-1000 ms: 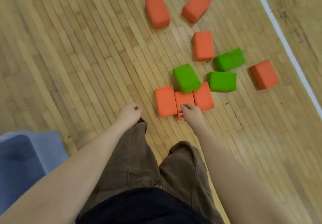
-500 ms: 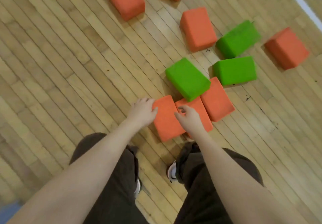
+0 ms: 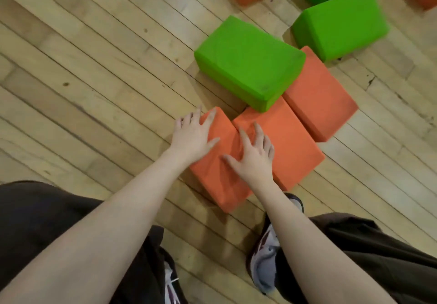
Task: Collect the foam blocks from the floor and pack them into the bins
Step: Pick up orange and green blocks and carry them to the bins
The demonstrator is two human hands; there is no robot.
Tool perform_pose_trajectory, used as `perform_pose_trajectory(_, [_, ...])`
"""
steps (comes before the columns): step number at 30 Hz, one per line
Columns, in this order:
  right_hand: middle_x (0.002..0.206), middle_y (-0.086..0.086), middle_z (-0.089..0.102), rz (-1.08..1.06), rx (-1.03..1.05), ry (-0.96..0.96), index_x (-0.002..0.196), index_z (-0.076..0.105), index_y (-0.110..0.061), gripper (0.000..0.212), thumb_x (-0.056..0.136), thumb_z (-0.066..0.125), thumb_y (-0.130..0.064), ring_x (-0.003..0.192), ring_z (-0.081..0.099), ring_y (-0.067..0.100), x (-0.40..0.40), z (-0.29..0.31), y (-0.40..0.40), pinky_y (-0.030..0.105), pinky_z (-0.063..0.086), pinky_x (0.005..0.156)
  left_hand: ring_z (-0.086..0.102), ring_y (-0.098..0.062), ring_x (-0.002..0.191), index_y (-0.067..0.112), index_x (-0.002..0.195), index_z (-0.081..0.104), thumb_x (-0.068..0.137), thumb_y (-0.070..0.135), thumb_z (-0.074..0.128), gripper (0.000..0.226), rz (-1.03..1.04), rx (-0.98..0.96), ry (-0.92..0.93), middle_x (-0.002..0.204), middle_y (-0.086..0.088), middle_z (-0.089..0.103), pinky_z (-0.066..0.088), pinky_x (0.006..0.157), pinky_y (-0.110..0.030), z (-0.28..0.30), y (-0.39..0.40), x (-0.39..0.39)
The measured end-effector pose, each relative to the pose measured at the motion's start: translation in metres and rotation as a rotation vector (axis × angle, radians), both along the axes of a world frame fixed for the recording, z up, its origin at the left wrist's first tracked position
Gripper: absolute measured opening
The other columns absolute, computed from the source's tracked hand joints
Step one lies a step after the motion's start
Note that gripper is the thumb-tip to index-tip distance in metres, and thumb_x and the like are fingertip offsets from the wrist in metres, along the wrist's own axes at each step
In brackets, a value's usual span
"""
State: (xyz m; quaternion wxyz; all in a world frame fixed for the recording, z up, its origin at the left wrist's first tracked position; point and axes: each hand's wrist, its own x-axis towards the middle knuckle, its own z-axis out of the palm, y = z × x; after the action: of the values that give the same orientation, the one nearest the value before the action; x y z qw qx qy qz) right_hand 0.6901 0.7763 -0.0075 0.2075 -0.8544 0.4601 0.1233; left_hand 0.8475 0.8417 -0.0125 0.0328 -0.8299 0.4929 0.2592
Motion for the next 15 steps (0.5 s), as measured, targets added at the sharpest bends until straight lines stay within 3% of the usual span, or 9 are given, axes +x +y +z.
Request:
perform_pose_trajectory(3, [0.158,0.006,0.007,0.001,-0.002,0.007,0.149,0.021,-0.030,0.087,0.078,0.059,-0.062,0.139,0.014,0.033,-0.005,-0.007,0.010,0.046,0.014,0.109,0.031,-0.035,0.129,0.028,0.150,0.000,0.090,0.055,0.046,0.080,-0.034,-0.010,0.019,0.150,-0.015,0.023,0.024,0.104,-0.045,-0.006,0.002,-0.001])
perform_pose_trajectory(10, [0.158,-0.001,0.006,-0.039,0.074,-0.043,0.146,0.026,-0.032,0.094,0.069,0.063,-0.070,0.142,0.005,0.025,-0.010,0.001,0.013,0.046,0.007,0.111,0.035,-0.029,0.123,0.034,0.149,0.005,0.085,0.048,0.059,0.085,0.096,-0.245,0.141,0.142,-0.008,0.034,0.026,0.096,-0.045,0.003,0.040,-0.002])
perform_pose_trajectory(15, [0.152,0.008,0.024,-0.055,0.132,-0.187,0.145,0.032,-0.028,0.086,0.073,0.068,-0.060,0.136,0.024,0.028,-0.011,0.010,0.027,0.039,0.013,0.110,0.044,-0.034,0.113,0.027,0.150,0.013,0.080,0.048,0.065,0.089,0.006,-0.319,0.080,0.135,-0.012,0.039,0.031,0.093,-0.048,0.009,0.055,0.002])
